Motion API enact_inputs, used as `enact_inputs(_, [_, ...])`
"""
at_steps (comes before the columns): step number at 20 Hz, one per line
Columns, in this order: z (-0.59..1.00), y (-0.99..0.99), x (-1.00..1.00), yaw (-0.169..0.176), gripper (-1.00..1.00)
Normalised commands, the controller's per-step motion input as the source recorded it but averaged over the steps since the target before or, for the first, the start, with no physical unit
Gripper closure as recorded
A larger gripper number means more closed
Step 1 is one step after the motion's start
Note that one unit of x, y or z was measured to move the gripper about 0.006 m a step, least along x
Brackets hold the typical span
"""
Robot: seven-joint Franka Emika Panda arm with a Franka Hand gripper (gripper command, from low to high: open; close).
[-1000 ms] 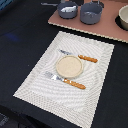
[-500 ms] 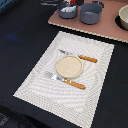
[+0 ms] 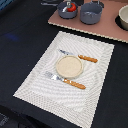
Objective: Place the pan onto the stove and place the fish and sausage into the pan.
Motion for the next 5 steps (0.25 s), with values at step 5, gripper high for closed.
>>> enact_inputs(5, [0.43, 0.07, -0.01, -0.002, -1.00])
